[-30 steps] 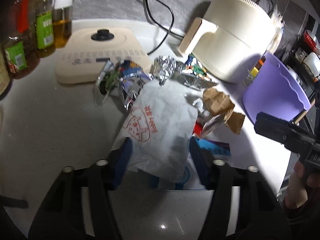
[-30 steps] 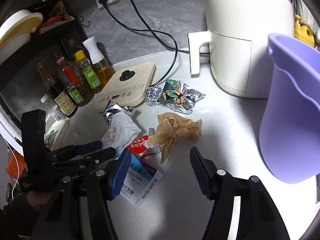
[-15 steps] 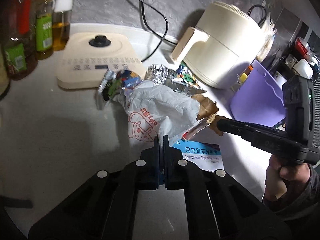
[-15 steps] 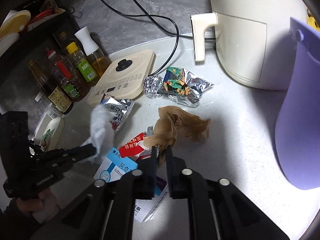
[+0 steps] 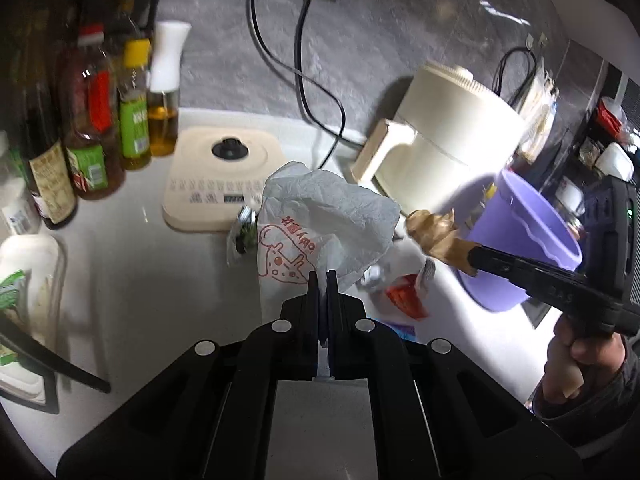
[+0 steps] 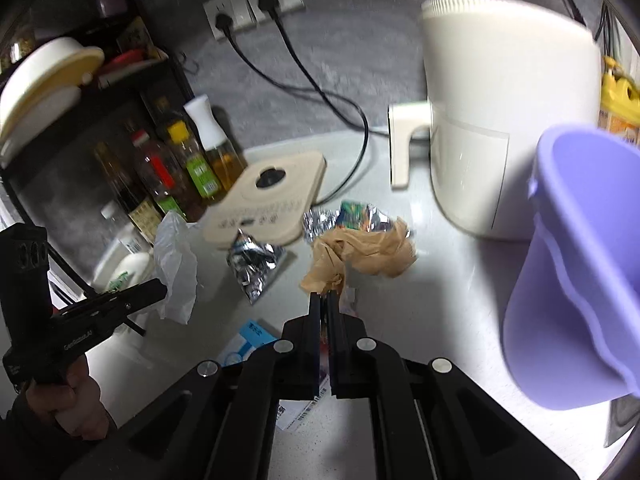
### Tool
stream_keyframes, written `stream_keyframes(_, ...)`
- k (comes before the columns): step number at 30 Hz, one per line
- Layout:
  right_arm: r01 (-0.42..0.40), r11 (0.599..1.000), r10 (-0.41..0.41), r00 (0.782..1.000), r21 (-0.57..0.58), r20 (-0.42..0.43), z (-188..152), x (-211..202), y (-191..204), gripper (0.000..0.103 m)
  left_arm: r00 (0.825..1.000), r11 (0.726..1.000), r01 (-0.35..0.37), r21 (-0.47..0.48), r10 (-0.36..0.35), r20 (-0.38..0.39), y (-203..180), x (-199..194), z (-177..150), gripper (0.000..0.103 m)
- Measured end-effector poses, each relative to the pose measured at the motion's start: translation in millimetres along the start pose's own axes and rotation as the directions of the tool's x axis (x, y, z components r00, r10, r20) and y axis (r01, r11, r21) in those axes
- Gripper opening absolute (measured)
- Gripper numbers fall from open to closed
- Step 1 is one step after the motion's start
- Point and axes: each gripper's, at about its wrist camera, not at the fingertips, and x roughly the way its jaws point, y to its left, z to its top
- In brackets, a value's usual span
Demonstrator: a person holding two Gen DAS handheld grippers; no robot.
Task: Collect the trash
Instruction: 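Grasp the white paper bag with the left gripper while the right grasps crumpled brown paper, then carry both items over the lavender bucket and release them inside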
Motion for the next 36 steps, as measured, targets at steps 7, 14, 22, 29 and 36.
stream_keyframes(7,-0.035,0.997,0.041,0.996,-0.075,0.079,23.8,-40.8,2.1,0.004,0.996,1.0,-0.027,0.002,0.027,0.08,-25.7,-27.5,21.6,0.004)
stream_keyframes(14,-0.062,0.991,0.078,0.987,-0.115,0.139,45.8,-70.9,-8.8,0.004,0.988,0.999,-0.031,0.013,0.029,0.153,-55.6,-39.3,41.0,0.004)
stream_keyframes(22,-0.061,0.99,0.083,0.981,-0.131,0.175,55.0,-102.7,-41.6,0.004,0.98,0.999,-0.024,0.023,0.019,0.196,-98.2,-32.0,55.8,0.004)
stream_keyframes(29,-0.041,0.992,0.065,0.975,-0.115,0.212,57.9,-125.1,-84.2,0.004,0.982,0.998,0.006,0.064,-0.018,0.188,-150.8,-9.7,59.1,0.004)
stream_keyframes(36,-0.026,0.995,0.046,0.974,-0.093,0.221,53.0,-146.9,-131.2,0.007,0.982,0.995,0.025,0.096,-0.042,0.182,-193.9,8.7,59.1,0.004)
